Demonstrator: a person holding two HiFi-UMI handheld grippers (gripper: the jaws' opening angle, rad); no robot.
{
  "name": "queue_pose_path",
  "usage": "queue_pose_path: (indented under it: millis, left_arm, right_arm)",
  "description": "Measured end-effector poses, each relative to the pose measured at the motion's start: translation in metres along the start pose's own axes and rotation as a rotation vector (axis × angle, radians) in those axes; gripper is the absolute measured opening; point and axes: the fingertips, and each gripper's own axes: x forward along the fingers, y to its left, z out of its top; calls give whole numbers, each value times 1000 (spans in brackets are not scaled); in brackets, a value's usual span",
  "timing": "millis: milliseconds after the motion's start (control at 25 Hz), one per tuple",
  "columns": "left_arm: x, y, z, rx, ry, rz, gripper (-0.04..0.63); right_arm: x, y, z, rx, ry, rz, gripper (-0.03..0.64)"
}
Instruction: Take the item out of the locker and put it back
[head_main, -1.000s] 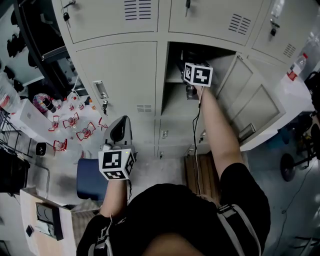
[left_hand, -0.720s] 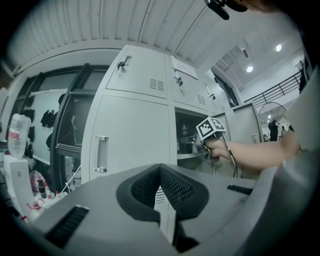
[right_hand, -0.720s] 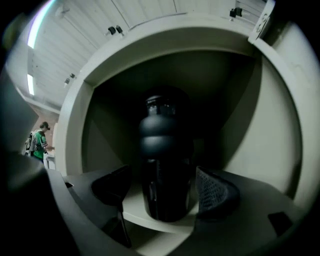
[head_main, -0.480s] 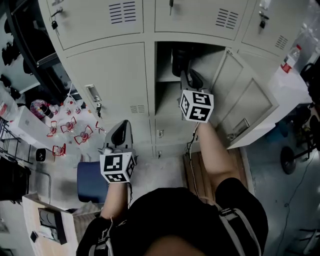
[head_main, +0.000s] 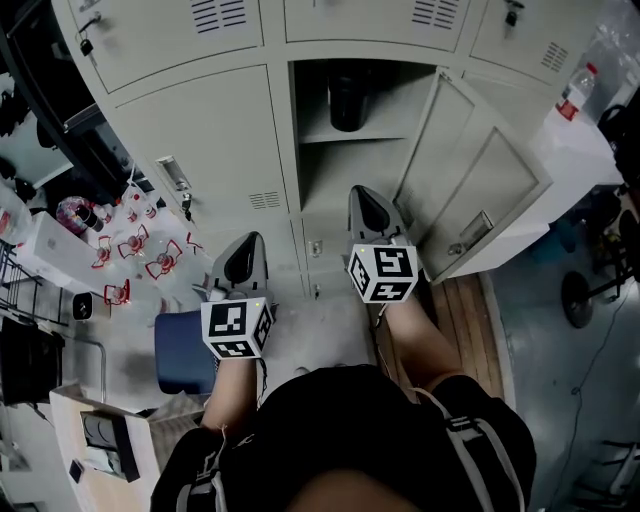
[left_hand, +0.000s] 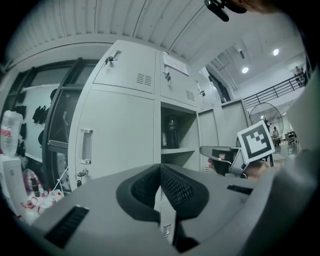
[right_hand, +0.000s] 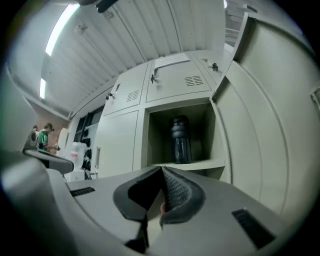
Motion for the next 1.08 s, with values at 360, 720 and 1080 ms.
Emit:
queue_pose_path:
  millis: [360,720,1080]
  left_arm:
    - [-8,-5,-1,-3,-2,3,12]
    - [-10,1,2,-2,-13,8,12]
    - [-10,6,4,-2,-18,9,12]
  right_arm:
    - [-17,18,-6,-24,11,25,12]
    - [-17,25,-5,-18,14,27,12]
    - [-17,28,-6,-14,8,40,12]
